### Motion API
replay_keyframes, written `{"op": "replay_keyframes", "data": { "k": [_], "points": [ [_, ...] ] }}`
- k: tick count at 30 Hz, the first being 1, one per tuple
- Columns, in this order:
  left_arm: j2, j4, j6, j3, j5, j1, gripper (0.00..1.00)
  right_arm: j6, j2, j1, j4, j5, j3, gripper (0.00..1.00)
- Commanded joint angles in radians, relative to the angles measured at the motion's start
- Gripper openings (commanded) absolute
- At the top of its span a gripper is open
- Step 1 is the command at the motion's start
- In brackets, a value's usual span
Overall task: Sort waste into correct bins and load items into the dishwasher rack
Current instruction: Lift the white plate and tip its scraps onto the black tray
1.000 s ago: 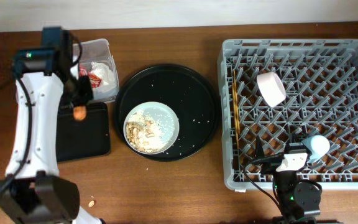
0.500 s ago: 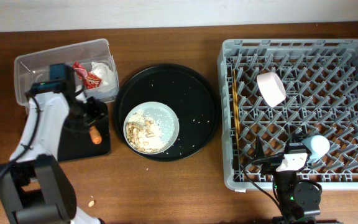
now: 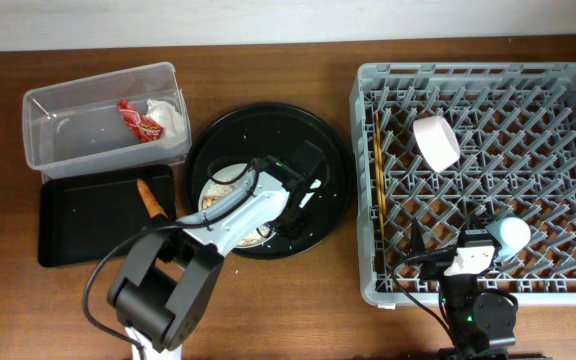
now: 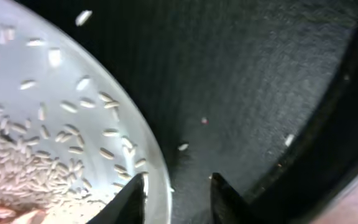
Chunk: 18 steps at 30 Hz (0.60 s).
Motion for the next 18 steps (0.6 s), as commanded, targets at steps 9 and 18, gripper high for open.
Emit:
{"op": "replay_keyframes", "data": {
  "k": [9,18],
  "points": [
    [0.017,0.071,-0.012,-0.027,-0.082,0.0,0.13,0.005,-0.007,-0.007,-0.008,0.001,-0.005,0.98],
    [0.027,0.064,-0.014,0.009,-0.127,0.0,0.01,0.005,-0.007,-0.007,-0.007,0.001,-0.005,0.98]
  ]
}}
